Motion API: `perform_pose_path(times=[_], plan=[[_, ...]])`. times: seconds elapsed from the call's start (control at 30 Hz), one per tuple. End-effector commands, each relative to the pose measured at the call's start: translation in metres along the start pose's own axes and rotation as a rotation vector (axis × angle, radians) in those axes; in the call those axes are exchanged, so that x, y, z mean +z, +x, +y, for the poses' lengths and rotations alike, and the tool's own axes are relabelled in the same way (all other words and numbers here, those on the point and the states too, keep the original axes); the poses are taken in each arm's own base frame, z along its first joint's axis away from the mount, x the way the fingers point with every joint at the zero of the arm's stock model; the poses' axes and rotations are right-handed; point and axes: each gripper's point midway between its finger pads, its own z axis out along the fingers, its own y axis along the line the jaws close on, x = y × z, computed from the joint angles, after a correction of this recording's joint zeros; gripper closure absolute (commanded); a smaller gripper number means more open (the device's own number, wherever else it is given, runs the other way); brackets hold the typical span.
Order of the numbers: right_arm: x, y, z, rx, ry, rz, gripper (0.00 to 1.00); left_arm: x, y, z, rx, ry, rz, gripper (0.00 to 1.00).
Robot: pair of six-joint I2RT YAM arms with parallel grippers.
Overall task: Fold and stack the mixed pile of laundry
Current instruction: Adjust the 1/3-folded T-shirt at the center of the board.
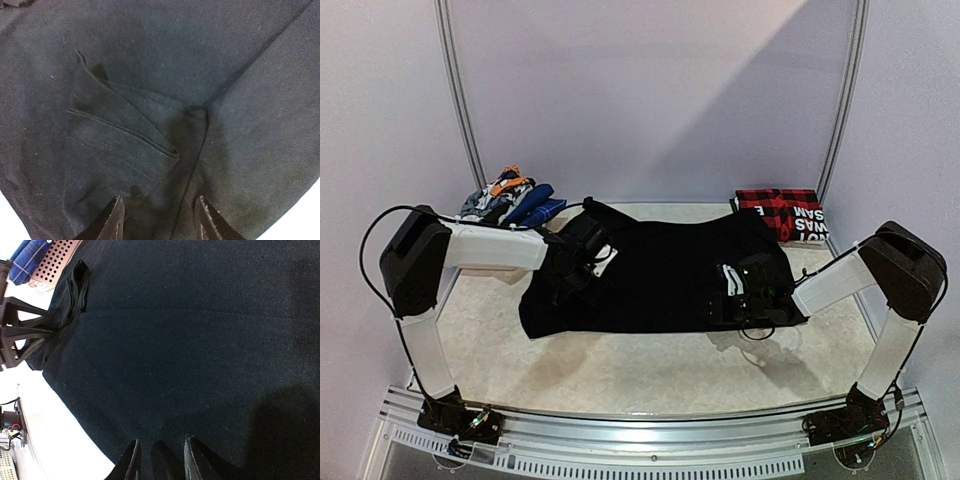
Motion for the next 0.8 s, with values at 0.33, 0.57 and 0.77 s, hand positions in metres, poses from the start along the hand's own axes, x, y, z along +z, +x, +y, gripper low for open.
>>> perform_pose_path(times=[0.33,0.57,0.77], plan=[[-0.003,0.053,-0.035,0.063,0.143,0.163,0.70,0.029,0.017,0.005,0.041,-0.068,0.082,0.79],[-0.002,0.057,-0.039,0.071,0.156,0.179,0.70,0.021,0.010,0.011,0.041,-0.097,0.045,1.00],[0.000,0.060,-0.041,0.074,0.165,0.189,0.71,0.008,0.002,0.028,0.024,-0.161,0.014,1.00]])
